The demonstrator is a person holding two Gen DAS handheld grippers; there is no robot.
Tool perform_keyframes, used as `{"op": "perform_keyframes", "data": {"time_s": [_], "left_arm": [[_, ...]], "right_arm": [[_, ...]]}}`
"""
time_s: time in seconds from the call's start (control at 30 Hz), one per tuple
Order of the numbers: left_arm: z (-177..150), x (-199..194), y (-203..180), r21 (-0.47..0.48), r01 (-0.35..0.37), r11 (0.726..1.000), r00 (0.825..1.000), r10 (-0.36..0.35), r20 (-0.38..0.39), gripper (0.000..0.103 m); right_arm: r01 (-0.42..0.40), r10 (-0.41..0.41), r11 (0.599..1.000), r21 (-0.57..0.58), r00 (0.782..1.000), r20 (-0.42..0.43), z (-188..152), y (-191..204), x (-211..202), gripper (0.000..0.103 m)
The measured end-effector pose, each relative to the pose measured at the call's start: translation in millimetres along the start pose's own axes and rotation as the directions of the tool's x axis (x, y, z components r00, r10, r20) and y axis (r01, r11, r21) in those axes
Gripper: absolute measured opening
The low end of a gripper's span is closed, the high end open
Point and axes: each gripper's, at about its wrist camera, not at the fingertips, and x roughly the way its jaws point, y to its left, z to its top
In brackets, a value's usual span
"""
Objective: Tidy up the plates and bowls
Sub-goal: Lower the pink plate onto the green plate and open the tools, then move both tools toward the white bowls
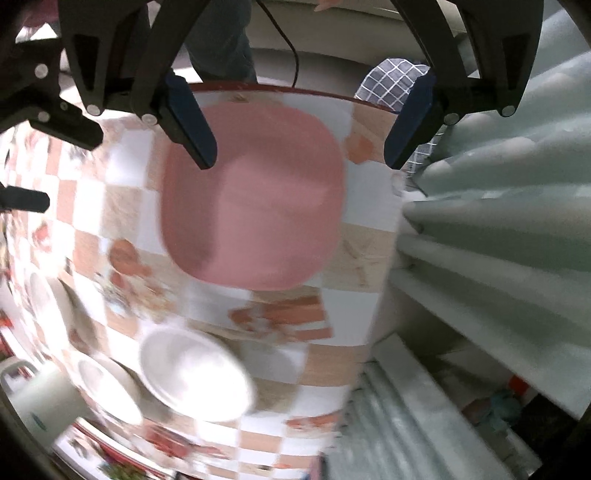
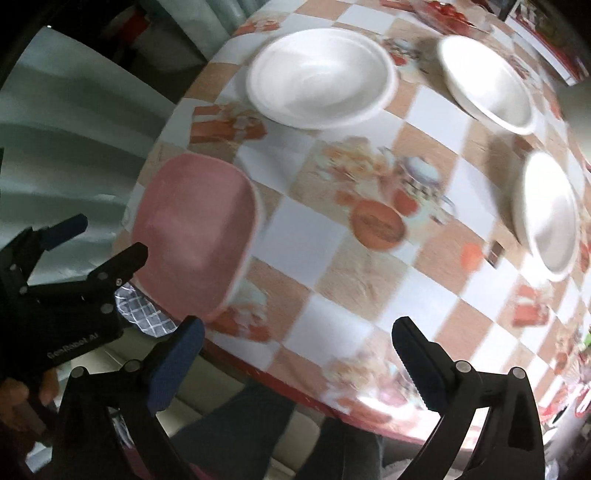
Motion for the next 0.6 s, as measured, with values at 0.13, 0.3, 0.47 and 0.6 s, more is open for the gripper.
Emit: {"op": "perform_keyframes", "data": {"time_s": [0.13,0.3,0.47,0.6], "left_arm": [[-4,-6,-26,0.070,0.018,0.997,1.000,-0.017,-0.018,0.093],[-1,-12,-57,0.154,0.027,0.988,1.000,-0.025,-0.017,0.093],[10,-22,-73,0.198,0.009,0.980,1.000,-0.011,0.010,0.093],[15,-25,-83,0.222,0.016,0.975,1.000,-0.019,0.012,0.094]], "right_arm": [[-0.007,0.008,0.996,0.087,1.000,-0.013,-15,-25,-6,0.102],[-0.004,0.003,0.985,0.175,1.000,0.008,-21,-51,-17,0.102],[-0.016,0.011,0.979,0.201,1.000,0.025,-24,-59,-26,0.102],[-0.029,0.020,0.969,0.246,0.999,0.036,-26,-71,-28,0.102]]}}
